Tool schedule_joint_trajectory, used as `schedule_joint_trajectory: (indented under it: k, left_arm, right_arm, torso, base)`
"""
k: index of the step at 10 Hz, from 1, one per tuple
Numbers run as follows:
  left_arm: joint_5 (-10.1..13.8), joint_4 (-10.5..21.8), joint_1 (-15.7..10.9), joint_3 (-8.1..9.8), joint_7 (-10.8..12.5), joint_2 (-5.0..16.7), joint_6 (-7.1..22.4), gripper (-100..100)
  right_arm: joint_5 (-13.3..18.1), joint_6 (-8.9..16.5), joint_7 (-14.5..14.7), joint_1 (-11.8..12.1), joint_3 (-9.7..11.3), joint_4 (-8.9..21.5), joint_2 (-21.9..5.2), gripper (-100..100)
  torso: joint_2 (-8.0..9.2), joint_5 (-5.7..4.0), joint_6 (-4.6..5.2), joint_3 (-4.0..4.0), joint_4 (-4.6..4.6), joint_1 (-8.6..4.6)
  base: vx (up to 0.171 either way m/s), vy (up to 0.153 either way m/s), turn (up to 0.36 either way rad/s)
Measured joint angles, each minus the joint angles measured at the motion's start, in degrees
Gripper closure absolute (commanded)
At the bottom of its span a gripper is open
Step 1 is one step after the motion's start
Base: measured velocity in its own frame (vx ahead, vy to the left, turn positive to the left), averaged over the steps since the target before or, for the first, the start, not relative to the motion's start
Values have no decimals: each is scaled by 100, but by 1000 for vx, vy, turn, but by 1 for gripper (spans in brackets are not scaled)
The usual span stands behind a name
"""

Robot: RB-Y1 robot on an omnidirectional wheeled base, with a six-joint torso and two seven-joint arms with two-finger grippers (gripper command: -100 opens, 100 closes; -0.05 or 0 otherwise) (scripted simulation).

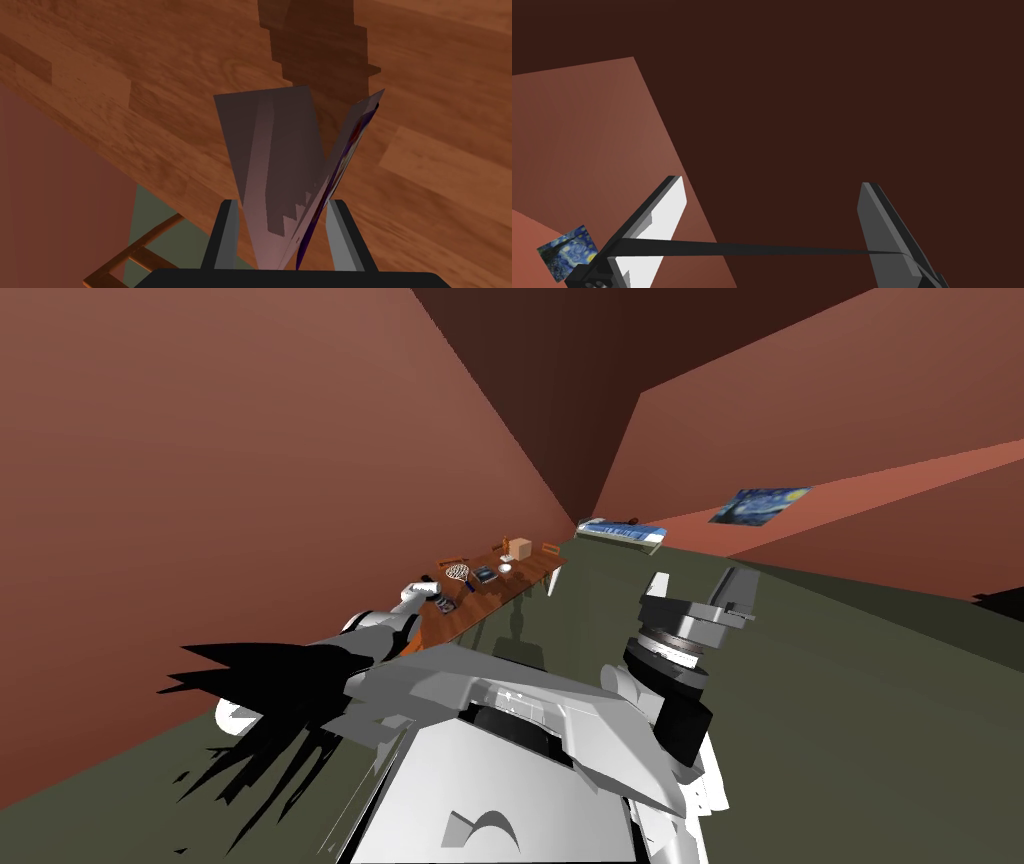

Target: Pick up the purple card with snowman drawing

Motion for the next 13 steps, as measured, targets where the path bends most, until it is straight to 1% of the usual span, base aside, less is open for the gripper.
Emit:
schedule_joint_trajectory:
  k: [1, 3, 4, 5, 6, 7, 8, 9, 10, 11, 13]
  left_arm:
    - [72, -138, 153, 48, -25, 22, 36, 100]
    - [95, -532, 495, 75, 15, 9, 82, 100]
    - [235, -801, 723, 164, -1, 37, 172, 100]
    - [318, -984, 908, 212, -30, 61, 213, 100]
    - [336, -1156, 1078, 222, -37, 66, 215, 100]
    - [347, -1251, 1161, 224, -44, 69, 205, 100]
    - [479, -1457, 1339, 309, -60, 104, 279, 100]
    - [561, -1620, 1508, 357, -86, 127, 316, 100]
    - [585, -1799, 1689, 373, -91, 123, 316, 100]
    - [589, -1918, 1787, 375, -88, 119, 315, 100]
    - [792, -2308, 2159, 503, -116, 161, 411, 100]
  right_arm:
    - [0, 0, 0, 0, 0, 0, 0, 0]
    - [0, 0, 0, -1, 0, 0, 0, 0]
    - [0, 0, 0, 0, 0, 0, 0, 0]
    - [0, 0, 0, 0, 0, 0, 0, 0]
    - [0, 0, 0, -1, 0, 0, 0, 0]
    - [0, 0, 0, -1, 0, 0, 0, 0]
    - [0, 0, 0, 0, 0, 0, 0, 0]
    - [0, 0, 0, 0, 0, 0, 0, 0]
    - [0, 0, 0, -1, 0, 0, 0, 0]
    - [0, 0, 0, -1, 0, 0, 0, 0]
    - [0, 0, 0, 0, 0, 0, 0, 0]
  torso:
    - [-12, 3, 3, -8, -4, 2]
    - [13, 19, -1, -1, -11, 15]
    - [-4, 17, -6, -8, -12, 15]
    - [-12, 19, -3, -14, -15, 16]
    - [-3, 20, -1, -10, -14, 18]
    - [9, 20, 3, -3, -12, 20]
    - [-10, 17, 0, -12, -13, 11]
    - [-20, 19, 1, -19, -17, 12]
    - [-9, 21, 2, -14, -16, 22]
    - [6, 21, 4, -5, -12, 29]
    - [-16, 18, 2, -16, -15, 22]
  base:
    - [63, -12, -1]
    - [50, -18, 11]
    - [108, -26, 45]
    - [56, -21, 7]
    - [13, -13, -2]
    - [93, -44, 29]
    - [117, -42, 41]
    - [61, -10, 2]
    - [10, 8, -7]
    - [77, -13, 37]
    - [85, -17, 18]
